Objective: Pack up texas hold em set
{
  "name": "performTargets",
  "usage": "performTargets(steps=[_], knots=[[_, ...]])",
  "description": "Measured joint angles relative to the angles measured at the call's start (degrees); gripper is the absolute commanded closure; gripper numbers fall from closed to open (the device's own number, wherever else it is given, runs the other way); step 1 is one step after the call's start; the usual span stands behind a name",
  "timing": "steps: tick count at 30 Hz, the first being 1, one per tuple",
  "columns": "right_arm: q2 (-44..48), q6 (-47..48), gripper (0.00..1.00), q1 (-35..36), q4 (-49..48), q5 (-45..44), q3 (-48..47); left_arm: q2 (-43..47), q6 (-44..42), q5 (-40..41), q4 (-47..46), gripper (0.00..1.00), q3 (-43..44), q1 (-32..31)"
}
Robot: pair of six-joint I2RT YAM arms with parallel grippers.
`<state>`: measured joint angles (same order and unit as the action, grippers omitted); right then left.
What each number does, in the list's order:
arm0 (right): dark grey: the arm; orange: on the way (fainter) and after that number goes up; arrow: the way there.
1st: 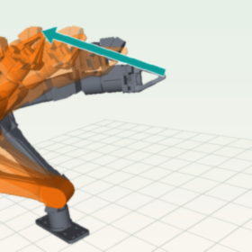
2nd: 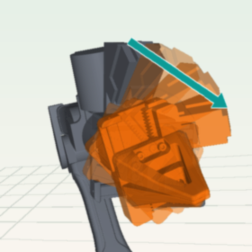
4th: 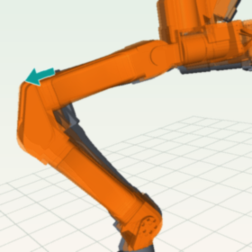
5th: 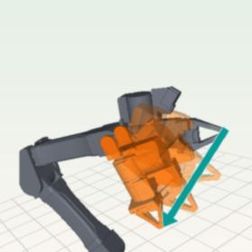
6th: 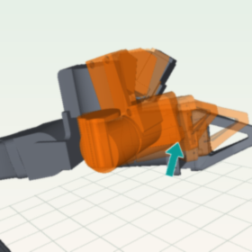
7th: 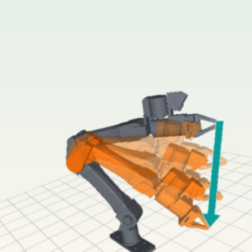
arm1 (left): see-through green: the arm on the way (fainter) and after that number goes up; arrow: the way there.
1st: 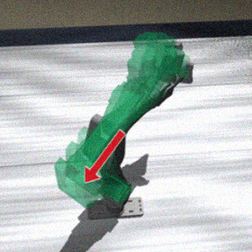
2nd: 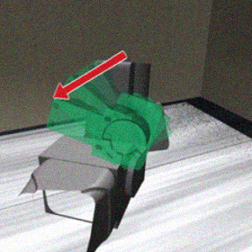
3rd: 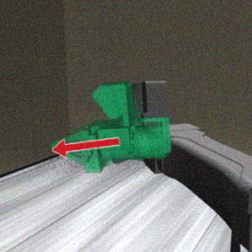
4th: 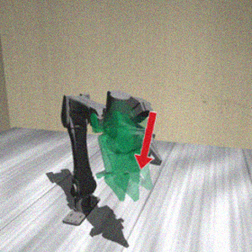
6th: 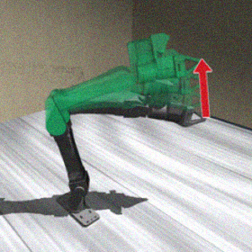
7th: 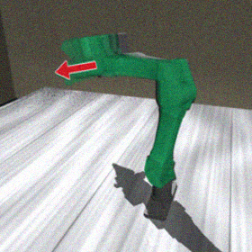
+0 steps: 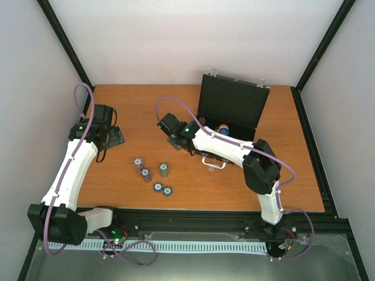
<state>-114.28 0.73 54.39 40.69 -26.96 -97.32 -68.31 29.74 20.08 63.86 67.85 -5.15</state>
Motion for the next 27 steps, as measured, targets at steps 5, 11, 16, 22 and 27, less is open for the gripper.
performTargets(steps=[5, 11, 16, 22, 27], knots=[[-0.3, 1.7, 0.89, -3.0, -0.7, -1.4, 3.5, -0.4, 0.0, 0.0, 0.0, 0.00, 0.0, 0.0], [-0.7, 3.0, 0.89, -5.1, -2.7, -1.1, 5.2, -1.0, 0.0, -0.2, 0.0, 0.00, 0.0, 0.0], [-2.2, 3.7, 0.89, -5.8, -4.6, -0.4, 5.9, -1.2, 0.0, -0.2, 0.0, 0.00, 0.0, 0.0], [-3.7, 4.2, 0.89, -6.3, -6.5, 0.5, 8.2, -2.4, 0.0, -0.2, 0.0, 0.00, 0.0, 0.0], [-4.3, 4.1, 0.83, -6.8, -8.2, 0.4, 9.4, -2.6, -0.4, -0.2, 0.0, 0.00, 0.0, 0.0]])
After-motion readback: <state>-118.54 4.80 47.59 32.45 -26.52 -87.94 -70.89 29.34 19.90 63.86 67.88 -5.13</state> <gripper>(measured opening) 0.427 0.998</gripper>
